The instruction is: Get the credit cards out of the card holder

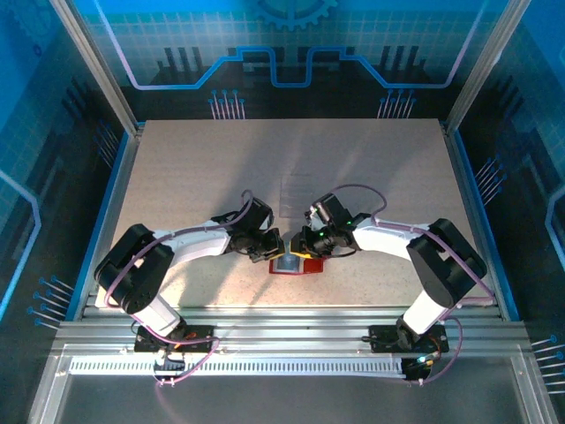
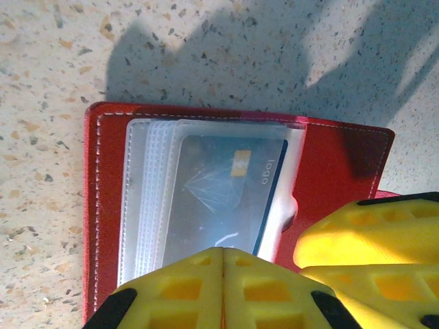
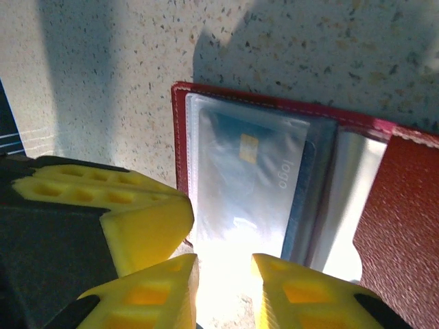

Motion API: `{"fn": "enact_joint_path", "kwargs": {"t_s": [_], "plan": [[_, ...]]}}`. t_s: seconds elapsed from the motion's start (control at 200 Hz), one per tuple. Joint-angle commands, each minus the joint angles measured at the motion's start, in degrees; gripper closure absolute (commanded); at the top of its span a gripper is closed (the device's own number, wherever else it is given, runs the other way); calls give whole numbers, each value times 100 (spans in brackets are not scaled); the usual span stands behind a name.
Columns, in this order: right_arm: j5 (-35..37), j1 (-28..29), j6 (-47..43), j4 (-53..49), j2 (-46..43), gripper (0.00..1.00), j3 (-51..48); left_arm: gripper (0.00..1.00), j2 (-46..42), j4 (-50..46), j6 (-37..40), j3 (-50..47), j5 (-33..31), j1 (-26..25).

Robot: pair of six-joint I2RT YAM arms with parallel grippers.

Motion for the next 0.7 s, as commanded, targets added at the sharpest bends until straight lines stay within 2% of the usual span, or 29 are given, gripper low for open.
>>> {"fn": "enact_joint_path", "kwargs": {"t_s": [0.0, 0.695], "plan": [[-161, 67, 172, 333, 180, 74, -34, 93, 140, -228, 170, 4, -112, 32], [-117, 117, 89, 343, 547, 69, -136, 93, 206, -405, 141, -45, -186, 35]]}}
